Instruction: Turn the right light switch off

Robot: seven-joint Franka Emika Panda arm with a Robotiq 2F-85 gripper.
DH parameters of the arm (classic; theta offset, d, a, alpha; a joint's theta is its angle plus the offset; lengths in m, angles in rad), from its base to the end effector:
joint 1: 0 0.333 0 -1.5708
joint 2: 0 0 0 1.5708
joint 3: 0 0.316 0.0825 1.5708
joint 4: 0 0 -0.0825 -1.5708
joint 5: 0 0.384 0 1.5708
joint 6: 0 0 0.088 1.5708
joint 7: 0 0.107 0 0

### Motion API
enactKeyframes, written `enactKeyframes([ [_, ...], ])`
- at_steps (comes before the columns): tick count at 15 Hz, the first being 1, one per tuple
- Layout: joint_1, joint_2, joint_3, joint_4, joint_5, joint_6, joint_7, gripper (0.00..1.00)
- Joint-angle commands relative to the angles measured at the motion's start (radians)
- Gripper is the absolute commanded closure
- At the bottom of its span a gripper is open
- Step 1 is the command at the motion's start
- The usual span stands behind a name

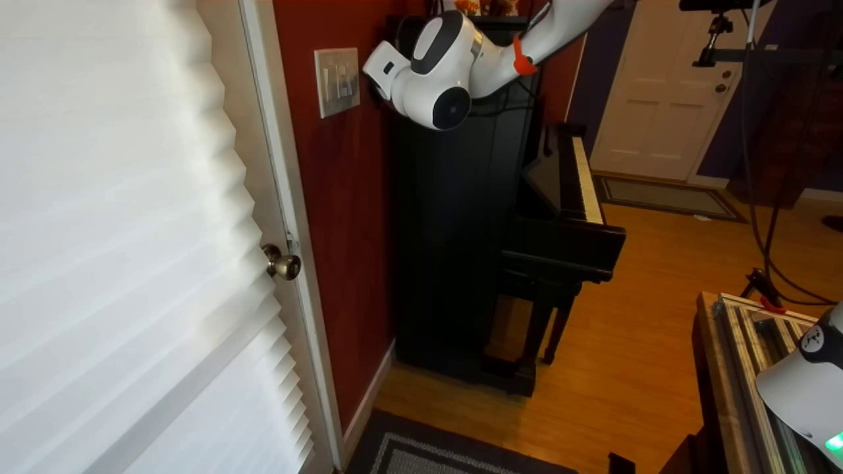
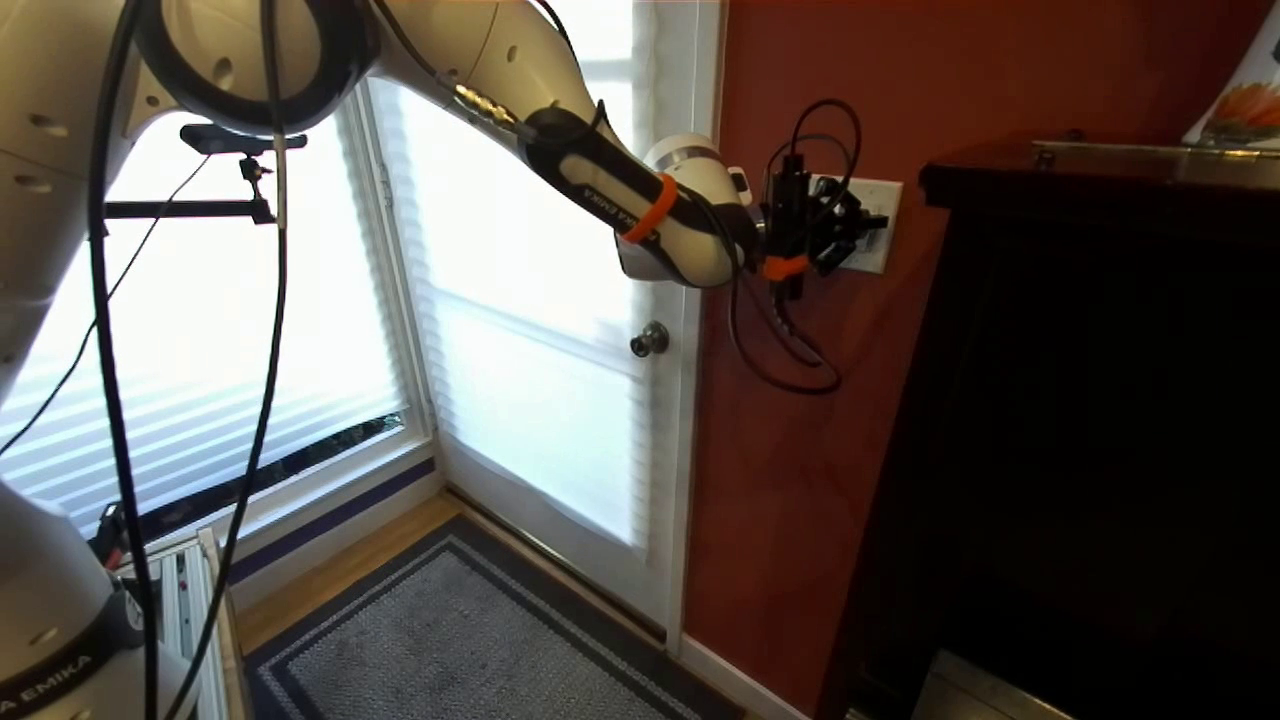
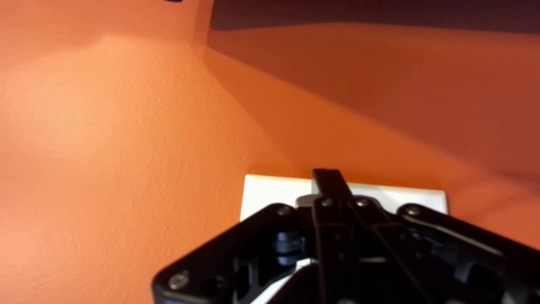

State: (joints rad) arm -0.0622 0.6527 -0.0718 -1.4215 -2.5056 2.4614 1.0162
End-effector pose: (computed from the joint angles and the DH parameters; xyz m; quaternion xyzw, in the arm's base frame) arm 0.7493 -0.0882 0.3542 0.5735 0.3583 0.3612 0.6421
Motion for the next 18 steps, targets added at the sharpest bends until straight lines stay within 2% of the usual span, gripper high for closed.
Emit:
enactKeyframes([
  [1,0.01,0.023,-0.017,0.044,-0.013,0.022,0.028,1.0],
  [18,0.013,0.038,-0.015,0.064,-0.013,0.044,0.035,1.0],
])
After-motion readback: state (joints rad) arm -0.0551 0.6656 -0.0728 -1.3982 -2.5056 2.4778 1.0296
